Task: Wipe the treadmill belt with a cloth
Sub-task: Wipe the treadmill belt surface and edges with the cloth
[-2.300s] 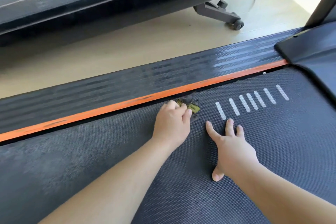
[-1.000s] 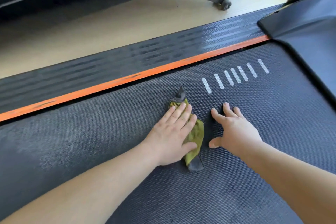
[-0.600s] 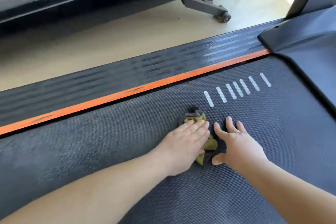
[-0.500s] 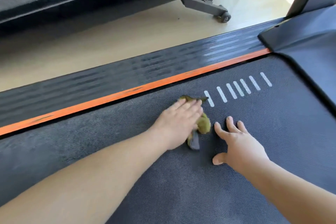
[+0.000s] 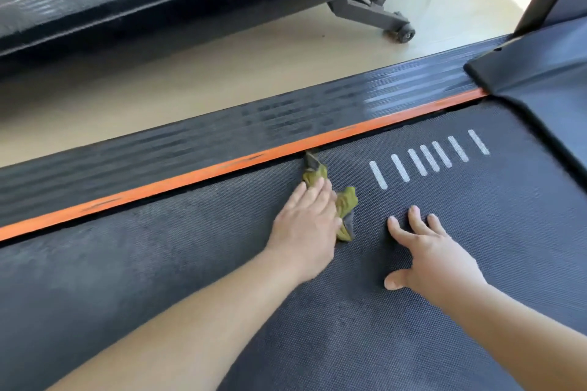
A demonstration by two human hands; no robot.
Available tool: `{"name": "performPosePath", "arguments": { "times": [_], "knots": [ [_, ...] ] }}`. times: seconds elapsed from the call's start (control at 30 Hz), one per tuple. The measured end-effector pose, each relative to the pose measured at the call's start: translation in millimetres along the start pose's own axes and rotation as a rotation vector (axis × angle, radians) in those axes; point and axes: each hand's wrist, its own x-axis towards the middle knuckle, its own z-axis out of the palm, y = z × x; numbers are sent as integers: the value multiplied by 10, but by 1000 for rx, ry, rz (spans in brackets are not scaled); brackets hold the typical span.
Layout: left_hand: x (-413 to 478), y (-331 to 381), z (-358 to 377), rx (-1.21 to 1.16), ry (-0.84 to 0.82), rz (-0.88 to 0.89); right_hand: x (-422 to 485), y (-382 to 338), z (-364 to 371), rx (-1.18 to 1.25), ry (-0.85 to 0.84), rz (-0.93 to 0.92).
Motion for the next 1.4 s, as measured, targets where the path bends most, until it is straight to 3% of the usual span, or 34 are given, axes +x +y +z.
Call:
{"name": "performPosePath", "arguments": {
  "times": [0.13, 0.33, 0.5, 0.53, 0.67, 0.73, 0.8, 0.83, 0.9, 1.0, 1.1, 1.2, 1.33, 1.4],
  "knots": [
    [-52, 24, 47, -144, 2, 31, 9, -1, -62, -17, -35, -7],
    [47, -134, 125, 42, -49, 77, -1, -22, -54, -17, -50, 7],
    [311, -106, 23, -30, 66, -148, -10, -56, -59, 2, -54, 25],
    [266, 32, 46, -56, 85, -113, -19, -49, -54, 10, -47, 22],
    [17, 143, 165, 131, 3, 342, -35, -18, -30, 23, -31, 7],
    [190, -96, 83, 204, 53, 243, -31, -10, -18, 22, -19, 4],
    [299, -189, -46, 107, 38, -31, -39, -8, -22, 22, -21, 2],
    [271, -108, -54, 59, 61, -71, -43, -13, -24, 29, -23, 3],
    [74, 193, 74, 23, 76, 109, -54, -20, -24, 50, -17, 7],
    [-230, 293, 193, 118, -44, 372, -63, -28, -31, 56, -6, 14],
    [-114, -31, 87, 228, 43, 178, -84, -36, -58, 55, -18, 19],
    [-221, -125, -40, 130, 43, -91, -109, -87, -110, 61, -20, 29],
    [-714, 148, 141, 120, -28, 259, -144, -287, -204, 26, 28, -79],
    [-759, -36, 125, 219, -17, 200, -119, -390, -206, 76, 8, -119]
  ]
}}
